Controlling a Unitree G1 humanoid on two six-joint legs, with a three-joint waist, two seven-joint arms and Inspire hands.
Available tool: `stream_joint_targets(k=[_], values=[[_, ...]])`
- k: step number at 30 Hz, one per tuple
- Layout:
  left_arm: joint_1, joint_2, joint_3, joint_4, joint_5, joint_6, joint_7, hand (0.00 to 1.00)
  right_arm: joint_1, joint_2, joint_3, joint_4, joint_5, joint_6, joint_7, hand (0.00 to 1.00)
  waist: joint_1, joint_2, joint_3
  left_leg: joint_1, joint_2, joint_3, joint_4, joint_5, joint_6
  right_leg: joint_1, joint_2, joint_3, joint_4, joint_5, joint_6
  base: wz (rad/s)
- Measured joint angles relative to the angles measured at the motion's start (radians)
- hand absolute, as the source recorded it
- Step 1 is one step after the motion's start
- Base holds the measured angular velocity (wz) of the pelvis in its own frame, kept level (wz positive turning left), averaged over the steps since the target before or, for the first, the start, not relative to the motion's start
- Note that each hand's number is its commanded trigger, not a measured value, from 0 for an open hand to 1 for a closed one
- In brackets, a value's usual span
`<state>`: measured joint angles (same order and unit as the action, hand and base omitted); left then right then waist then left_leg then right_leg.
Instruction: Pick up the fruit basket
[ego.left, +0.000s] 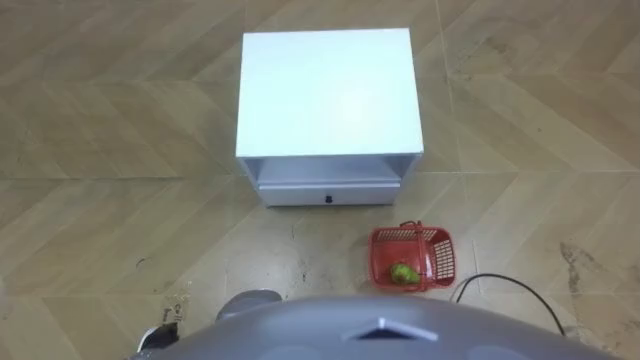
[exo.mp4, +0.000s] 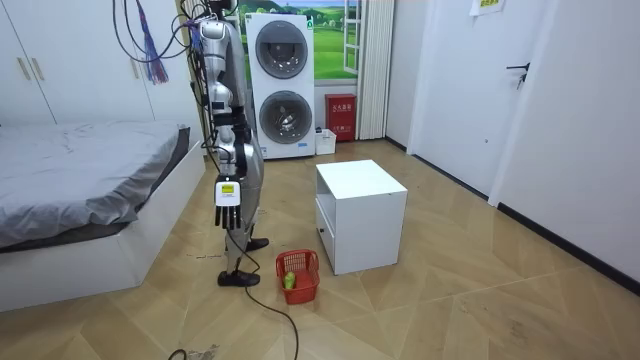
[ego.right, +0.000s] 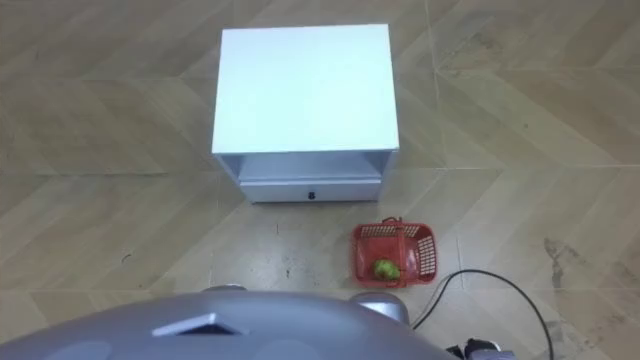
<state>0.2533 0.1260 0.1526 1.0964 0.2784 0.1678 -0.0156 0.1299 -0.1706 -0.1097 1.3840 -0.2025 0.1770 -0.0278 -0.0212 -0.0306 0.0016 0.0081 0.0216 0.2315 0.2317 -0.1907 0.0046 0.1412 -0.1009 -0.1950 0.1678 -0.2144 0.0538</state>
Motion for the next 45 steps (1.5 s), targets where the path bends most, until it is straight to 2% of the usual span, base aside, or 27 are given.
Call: stream_joint_targets(k=[4,10,19,22,24,29,34,37,39,40,42,43,44,45], values=[[-0.001,0.000,0.000,0.003,-0.001,0.000,-0.012,0.00,-0.012,0.002,0.001,-0.011,0.000,0.001,0.024,0.00,-0.001,-0.010,0.0031,-0.002,0.000,0.000,0.007,0.000,0.000,0.000,0.000,0.000,-0.002,-0.002,0.002,0.00],[-0.007,0.000,-0.008,0.003,-0.010,-0.002,-0.008,0.00,-0.021,0.003,0.010,-0.049,-0.004,0.008,0.023,0.00,0.003,-0.022,0.0031,-0.003,-0.001,-0.001,0.008,-0.001,0.000,-0.001,0.000,-0.001,0.000,-0.002,0.002,0.00],[-0.005,0.000,-0.009,0.001,-0.004,-0.008,0.046,0.00,-0.019,0.003,0.010,-0.067,-0.008,0.001,-0.003,0.00,0.002,-0.013,0.0025,0.002,-0.003,-0.019,0.004,-0.001,-0.001,0.010,0.000,-0.024,0.003,-0.002,0.003,0.06],[-0.003,0.000,-0.007,0.000,-0.002,-0.008,0.054,0.00,-0.020,0.003,0.011,-0.068,-0.008,-0.001,-0.005,0.00,0.014,-0.012,0.0026,0.005,-0.003,-0.020,0.001,-0.002,-0.002,0.012,0.000,-0.031,0.002,-0.002,0.003,0.00],[-0.002,-0.001,0.002,-0.010,0.000,-0.008,0.055,0.00,-0.017,0.003,0.010,-0.067,-0.007,-0.001,-0.006,0.00,0.026,-0.012,0.0023,0.006,-0.003,-0.019,0.000,-0.002,-0.002,0.012,-0.002,-0.052,0.002,-0.002,0.003,0.00],[0.006,-0.001,0.001,-0.018,-0.002,-0.006,0.064,0.00,-0.012,0.003,0.010,-0.073,0.004,-0.001,-0.018,0.00,0.029,-0.009,0.0022,0.004,-0.003,-0.021,0.000,-0.003,-0.002,0.011,-0.003,-0.061,0.003,-0.002,0.003,0.01],[0.010,-0.001,0.001,-0.016,-0.003,-0.006,0.065,0.00,-0.005,0.003,0.009,-0.073,0.045,-0.001,-0.045,0.00,0.027,0.006,-0.0012,0.000,-0.002,-0.026,0.011,-0.011,0.003,0.002,-0.007,-0.066,0.031,-0.002,0.003,0.03],[0.010,-0.001,0.002,-0.013,-0.003,-0.005,0.065,0.00,0.012,0.002,0.005,-0.074,0.045,-0.001,-0.049,0.00,0.024,0.019,-0.0015,-0.005,-0.006,-0.033,0.038,-0.026,0.015,-0.009,-0.020,-0.071,0.075,-0.008,0.013,0.06],[0.005,0.000,0.010,0.005,-0.002,-0.004,0.065,0.00,0.013,-0.001,-0.014,-0.074,0.045,-0.001,-0.050,0.00,0.023,0.027,-0.0015,-0.018,-0.020,-0.027,0.044,-0.032,0.030,-0.050,-0.043,-0.069,0.140,-0.017,0.027,-0.05],[0.005,0.000,0.012,0.005,-0.002,-0.004,0.065,0.00,0.012,-0.002,-0.021,-0.074,0.045,-0.002,-0.050,0.00,0.024,0.027,-0.0014,-0.021,-0.025,-0.021,0.045,-0.030,0.036,-0.066,-0.051,-0.066,0.159,-0.017,0.027,-0.13],[0.009,0.000,0.034,0.004,-0.003,-0.009,0.065,0.00,0.010,-0.006,-0.031,-0.087,0.045,-0.004,-0.054,0.00,0.025,0.021,-0.0033,-0.051,-0.046,-0.007,0.042,-0.027,0.064,-0.128,-0.080,-0.046,0.214,-0.017,0.028,-0.13],[0.009,0.000,0.046,0.003,-0.003,-0.013,0.065,0.00,0.009,-0.006,-0.031,-0.096,0.046,-0.004,-0.055,0.00,0.025,0.017,-0.0035,-0.060,-0.046,-0.004,0.040,-0.025,0.072,-0.141,-0.089,-0.043,0.226,-0.019,0.030,-0.06],[0.010,0.002,0.074,0.006,-0.004,-0.020,0.066,0.00,0.002,-0.007,-0.031,-0.105,0.045,-0.003,-0.055,0.00,0.027,0.016,-0.0044,-0.092,-0.050,0.021,0.053,-0.032,0.092,-0.174,-0.107,-0.040,0.281,-0.028,0.039,0.03],[0.009,0.008,0.088,0.012,-0.005,-0.030,0.071,0.00,-0.009,-0.007,-0.033,-0.110,0.047,-0.004,-0.056,0.00,0.022,-0.002,0.0066,-0.115,-0.056,0.029,0.086,-0.047,0.111,-0.222,-0.134,-0.038,0.432,-0.048,0.037,0.12]])
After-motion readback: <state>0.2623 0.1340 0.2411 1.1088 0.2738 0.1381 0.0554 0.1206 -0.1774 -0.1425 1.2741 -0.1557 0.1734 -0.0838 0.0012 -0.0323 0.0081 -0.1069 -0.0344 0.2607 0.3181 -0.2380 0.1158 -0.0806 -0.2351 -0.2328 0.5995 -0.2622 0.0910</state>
